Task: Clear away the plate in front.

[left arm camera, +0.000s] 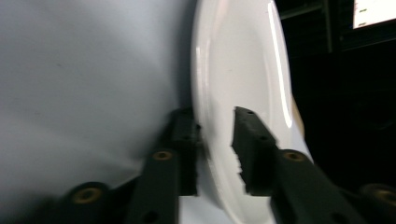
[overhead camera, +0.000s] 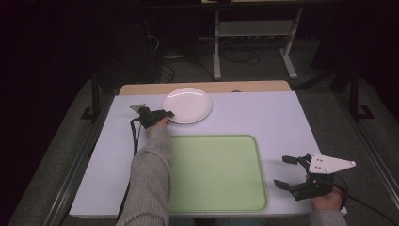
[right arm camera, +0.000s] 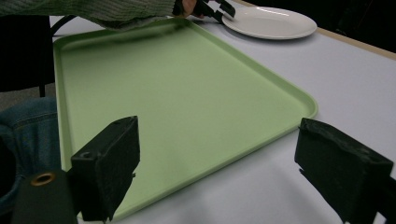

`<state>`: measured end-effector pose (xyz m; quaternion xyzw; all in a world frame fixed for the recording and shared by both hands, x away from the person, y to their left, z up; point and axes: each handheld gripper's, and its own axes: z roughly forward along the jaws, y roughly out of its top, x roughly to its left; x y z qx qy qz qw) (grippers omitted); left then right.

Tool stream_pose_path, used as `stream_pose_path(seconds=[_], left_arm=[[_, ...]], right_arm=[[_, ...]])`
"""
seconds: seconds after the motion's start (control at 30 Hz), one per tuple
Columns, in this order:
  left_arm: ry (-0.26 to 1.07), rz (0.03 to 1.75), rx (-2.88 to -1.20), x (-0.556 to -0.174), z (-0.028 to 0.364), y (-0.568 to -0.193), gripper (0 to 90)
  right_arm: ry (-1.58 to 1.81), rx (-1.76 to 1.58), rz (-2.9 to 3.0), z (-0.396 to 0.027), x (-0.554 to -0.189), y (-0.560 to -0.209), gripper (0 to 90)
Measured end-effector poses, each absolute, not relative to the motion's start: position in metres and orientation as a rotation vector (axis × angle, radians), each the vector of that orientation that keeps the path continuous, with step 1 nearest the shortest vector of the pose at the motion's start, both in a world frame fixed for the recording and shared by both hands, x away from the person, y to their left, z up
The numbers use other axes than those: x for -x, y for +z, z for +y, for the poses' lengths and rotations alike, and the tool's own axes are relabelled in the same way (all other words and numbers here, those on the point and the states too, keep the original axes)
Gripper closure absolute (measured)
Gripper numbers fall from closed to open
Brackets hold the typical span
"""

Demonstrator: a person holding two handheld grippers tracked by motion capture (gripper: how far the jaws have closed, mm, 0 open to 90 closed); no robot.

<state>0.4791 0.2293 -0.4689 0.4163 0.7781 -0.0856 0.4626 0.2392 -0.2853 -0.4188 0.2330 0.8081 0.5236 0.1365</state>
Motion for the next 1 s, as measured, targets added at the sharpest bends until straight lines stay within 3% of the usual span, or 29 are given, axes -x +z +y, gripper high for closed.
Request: stream_pose_path(seconds=[0.23, 0.43, 0.73, 1.0], left_arm=[[-0.199, 1.889, -1.034, -0.479, 0.229, -0.470, 80.6], [-0.237, 1.799, -0.945, -0.477, 0.231, -0.467, 87.1], [-0.343, 1.718, -0.910, -0.478, 0.239, -0.475, 85.6], [-0.334, 1.675, -0.882, -0.473, 0.245, -0.471, 86.6]], right_arm=[[1.514, -0.677, 2.340, -0.285, -0.239, -0.419, 13.2], [1.518, -0.678, 2.335, -0.286, -0.239, -0.419, 13.2], [1.523, -0.700, 2.326, -0.289, -0.237, -0.420, 13.2], [1.522, -0.705, 2.327, -0.289, -0.237, -0.421, 13.2]])
